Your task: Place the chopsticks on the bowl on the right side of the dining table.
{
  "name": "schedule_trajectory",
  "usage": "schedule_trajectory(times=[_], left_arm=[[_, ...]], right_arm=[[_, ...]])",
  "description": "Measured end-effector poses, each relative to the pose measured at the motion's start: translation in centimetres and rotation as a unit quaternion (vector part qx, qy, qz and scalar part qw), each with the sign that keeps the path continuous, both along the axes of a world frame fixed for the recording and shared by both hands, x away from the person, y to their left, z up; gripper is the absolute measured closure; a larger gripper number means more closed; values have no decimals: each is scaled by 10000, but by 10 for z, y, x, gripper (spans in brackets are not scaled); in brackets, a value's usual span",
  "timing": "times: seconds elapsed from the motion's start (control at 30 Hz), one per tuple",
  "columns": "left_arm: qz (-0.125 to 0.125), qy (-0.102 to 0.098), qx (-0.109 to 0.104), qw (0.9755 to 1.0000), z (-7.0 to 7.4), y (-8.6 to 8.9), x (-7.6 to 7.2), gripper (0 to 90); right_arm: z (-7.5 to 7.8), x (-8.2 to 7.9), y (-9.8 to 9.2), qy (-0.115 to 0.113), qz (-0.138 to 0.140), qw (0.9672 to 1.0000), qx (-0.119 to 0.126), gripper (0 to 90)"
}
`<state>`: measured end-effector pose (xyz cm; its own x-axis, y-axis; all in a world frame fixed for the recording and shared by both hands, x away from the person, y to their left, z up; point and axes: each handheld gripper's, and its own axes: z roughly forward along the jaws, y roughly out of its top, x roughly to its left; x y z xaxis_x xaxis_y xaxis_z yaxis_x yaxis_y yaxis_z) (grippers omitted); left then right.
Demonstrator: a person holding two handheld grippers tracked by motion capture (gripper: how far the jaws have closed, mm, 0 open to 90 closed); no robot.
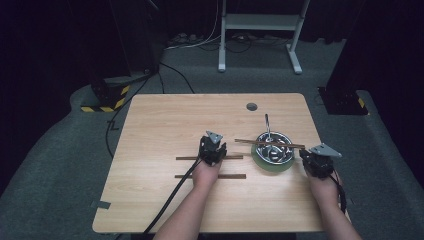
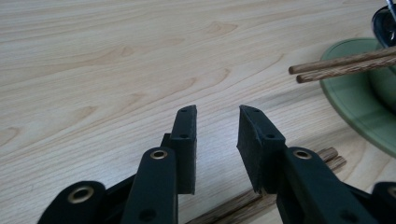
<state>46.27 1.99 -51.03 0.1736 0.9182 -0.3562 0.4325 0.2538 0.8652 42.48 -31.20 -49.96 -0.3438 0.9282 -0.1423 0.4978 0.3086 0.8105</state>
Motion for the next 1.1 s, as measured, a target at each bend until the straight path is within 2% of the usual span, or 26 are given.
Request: schedule_trajectory(times=[0.17, 0.27, 0.43, 0.5, 0.63, 0.7, 0.8, 0.87, 0.93, 0.97, 1.03, 1.1], left_arm=[[22, -33, -55, 10000, 1, -5, 1, 676], [36, -65, 25, 10000, 1, -9, 3, 712], [31, -107, 11, 9999, 2, -16, 7, 714], [22, -142, 15, 9999, 3, -19, 8, 713], [15, -185, -62, 9998, 5, -22, 8, 714], [-8, -173, -15, 9998, 6, -22, 8, 713], [35, -187, -55, 9998, 5, -22, 9, 714], [18, -107, 8, 9999, 4, -21, 10, 713], [34, -91, -34, 9999, 3, -22, 11, 713], [70, -119, -125, 9998, 3, -23, 12, 713], [2, -94, 15, 10000, 2, -23, 13, 712], [-18, -101, 16, 9999, 1, -26, 13, 708]], right_arm=[[2, 5, -1, 6, 30, 10000, -31, 842], [2, 8, -2, 40, 27, 10000, -60, 842], [3, 11, -1, 100, -14, 9999, -38, 844], [3, 13, -2, 52, 19, 9999, -120, 847], [4, 11, -4, 60, -10, 10000, -59, 851], [6, 9, -7, 10, -2, 10000, -58, 855], [10, 6, -11, -91, -119, 9999, -50, 866], [11, 8, -15, -98, -256, 9996, 12, 868], [11, 12, -18, -87, -353, 9993, 14, 868], [10, 14, -19, -60, -374, 9993, -4, 868], [9, 18, -19, -16, -387, 9993, -10, 867], [8, 20, -20, -40, -380, 9993, -27, 866]])
